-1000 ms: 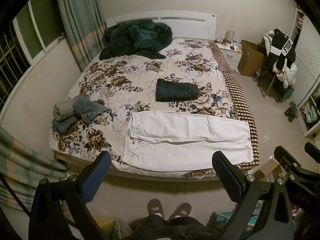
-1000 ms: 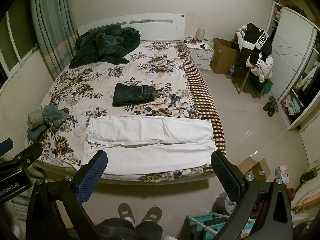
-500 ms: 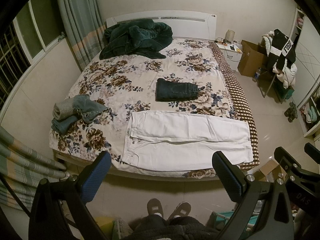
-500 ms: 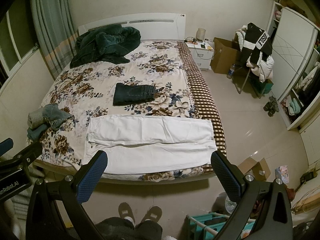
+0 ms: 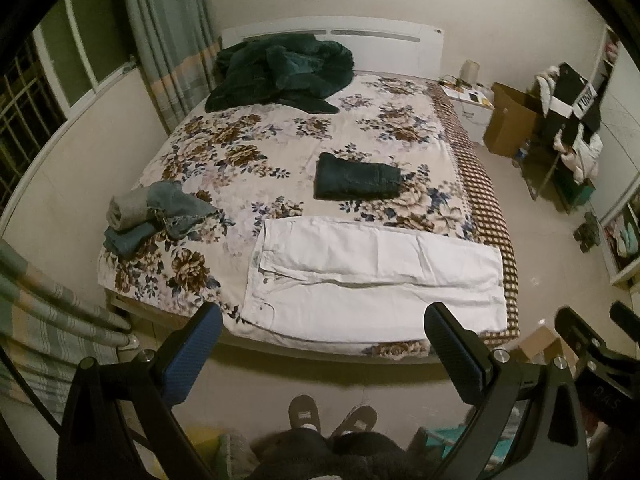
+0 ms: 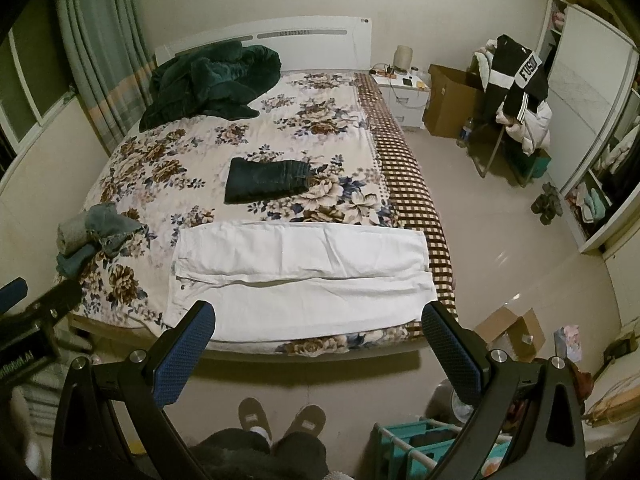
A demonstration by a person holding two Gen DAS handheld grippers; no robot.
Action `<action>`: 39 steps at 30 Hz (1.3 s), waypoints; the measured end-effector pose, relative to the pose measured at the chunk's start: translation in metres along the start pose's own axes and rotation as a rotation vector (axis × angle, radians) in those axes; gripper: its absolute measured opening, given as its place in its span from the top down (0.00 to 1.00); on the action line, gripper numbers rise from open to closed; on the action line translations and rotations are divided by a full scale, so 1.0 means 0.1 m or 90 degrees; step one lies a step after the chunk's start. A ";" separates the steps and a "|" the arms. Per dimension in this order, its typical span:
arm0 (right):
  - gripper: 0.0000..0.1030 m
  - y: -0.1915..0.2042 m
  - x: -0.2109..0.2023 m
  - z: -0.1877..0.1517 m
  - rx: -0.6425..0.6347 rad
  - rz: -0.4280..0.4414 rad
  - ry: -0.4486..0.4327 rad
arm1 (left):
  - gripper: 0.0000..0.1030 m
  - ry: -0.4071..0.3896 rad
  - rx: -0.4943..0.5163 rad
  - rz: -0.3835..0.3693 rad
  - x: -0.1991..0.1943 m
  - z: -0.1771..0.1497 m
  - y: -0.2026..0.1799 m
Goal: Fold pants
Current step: 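Lower both grippers toward the hem ends of the white trousers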
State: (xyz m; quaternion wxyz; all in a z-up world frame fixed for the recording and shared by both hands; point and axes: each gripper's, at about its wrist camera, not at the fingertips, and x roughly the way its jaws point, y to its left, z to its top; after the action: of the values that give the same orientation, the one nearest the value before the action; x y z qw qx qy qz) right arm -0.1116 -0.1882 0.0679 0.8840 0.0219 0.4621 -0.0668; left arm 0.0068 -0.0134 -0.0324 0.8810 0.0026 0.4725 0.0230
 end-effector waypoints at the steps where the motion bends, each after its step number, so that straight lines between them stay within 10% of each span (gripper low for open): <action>1: 0.00 -0.04 0.05 0.01 0.004 0.001 0.003 | 0.00 -0.001 -0.003 0.003 0.01 0.03 -0.01; 9: 0.00 -0.38 0.96 0.31 0.029 -0.007 0.045 | 0.00 0.010 -0.048 0.091 0.79 0.36 -0.02; 28: 0.00 -0.93 5.48 1.22 0.355 0.017 0.363 | 0.00 0.422 -0.144 0.086 4.69 1.39 -0.36; 39: 0.01 -1.21 7.63 1.12 0.514 -0.056 0.495 | 0.00 0.601 -0.266 0.091 6.95 1.43 -0.52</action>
State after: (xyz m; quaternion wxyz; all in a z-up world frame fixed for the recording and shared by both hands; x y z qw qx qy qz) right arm 0.3926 -0.3942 -0.4908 0.5668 0.3622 0.6921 -0.2620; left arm 0.5112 -0.0327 -0.5331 0.5499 -0.1519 0.8023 0.1754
